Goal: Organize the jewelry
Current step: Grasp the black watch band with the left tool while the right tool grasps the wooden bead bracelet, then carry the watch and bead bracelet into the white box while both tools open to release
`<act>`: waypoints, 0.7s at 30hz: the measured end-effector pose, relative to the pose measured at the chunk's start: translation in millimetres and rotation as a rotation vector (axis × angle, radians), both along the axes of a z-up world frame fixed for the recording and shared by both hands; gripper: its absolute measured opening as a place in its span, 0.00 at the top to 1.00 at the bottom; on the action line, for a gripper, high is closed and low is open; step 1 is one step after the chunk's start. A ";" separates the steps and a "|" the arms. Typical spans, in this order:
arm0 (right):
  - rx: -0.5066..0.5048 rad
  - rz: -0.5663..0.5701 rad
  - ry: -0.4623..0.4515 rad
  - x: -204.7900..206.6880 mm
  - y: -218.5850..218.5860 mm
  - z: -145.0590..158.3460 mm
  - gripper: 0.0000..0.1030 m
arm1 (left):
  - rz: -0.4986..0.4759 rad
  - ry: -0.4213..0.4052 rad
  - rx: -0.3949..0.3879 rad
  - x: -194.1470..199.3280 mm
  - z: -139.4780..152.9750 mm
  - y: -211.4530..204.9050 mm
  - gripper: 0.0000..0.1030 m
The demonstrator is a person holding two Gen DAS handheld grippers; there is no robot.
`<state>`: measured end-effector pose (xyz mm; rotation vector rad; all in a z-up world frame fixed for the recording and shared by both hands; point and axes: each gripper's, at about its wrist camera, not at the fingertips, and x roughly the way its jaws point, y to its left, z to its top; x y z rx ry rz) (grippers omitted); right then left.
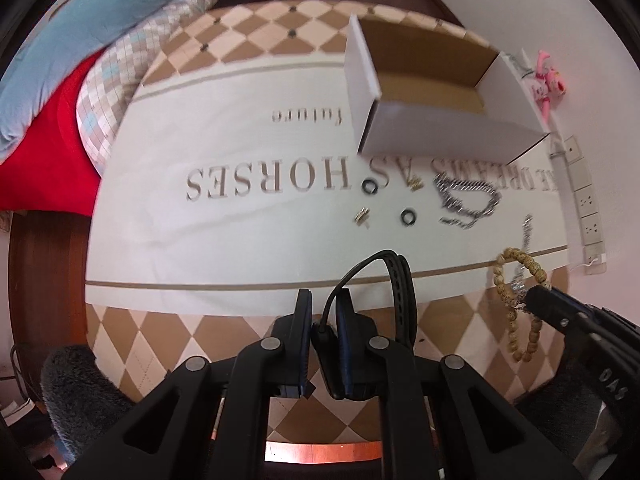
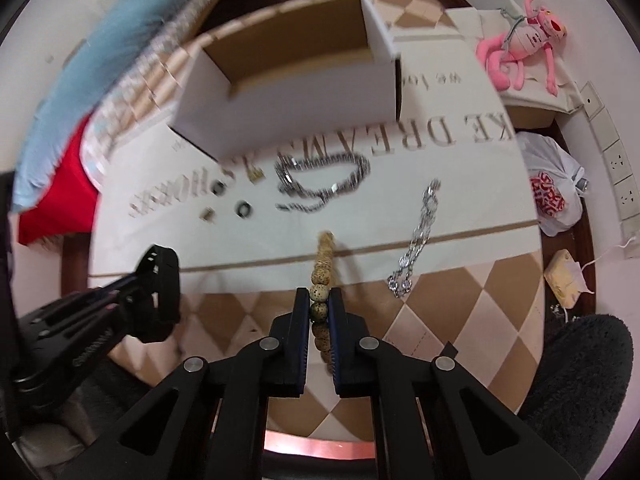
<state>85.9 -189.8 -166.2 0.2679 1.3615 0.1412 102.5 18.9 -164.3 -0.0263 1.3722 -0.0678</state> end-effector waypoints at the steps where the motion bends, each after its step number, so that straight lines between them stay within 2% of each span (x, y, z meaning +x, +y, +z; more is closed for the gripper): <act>1: 0.021 -0.005 -0.011 0.1 -2.9 8.5 0.91 | -0.002 -0.012 -0.006 0.9 6.9 0.3 0.91; 6: 0.096 -0.016 -0.070 10.7 -20.2 44.8 0.91 | -0.003 -0.069 -0.034 17.6 42.7 -12.7 0.91; 13: 0.166 -0.008 -0.171 61.3 -36.3 94.1 0.91 | -0.011 -0.133 -0.068 67.2 79.7 -31.3 0.91; 18: 0.165 -0.014 -0.197 111.2 -39.2 95.1 0.91 | -0.021 -0.120 -0.067 117.8 73.0 -42.0 0.91; 21: 0.157 -0.015 -0.182 142.9 -39.5 82.7 0.91 | -0.035 -0.069 -0.075 146.7 56.6 -50.8 0.91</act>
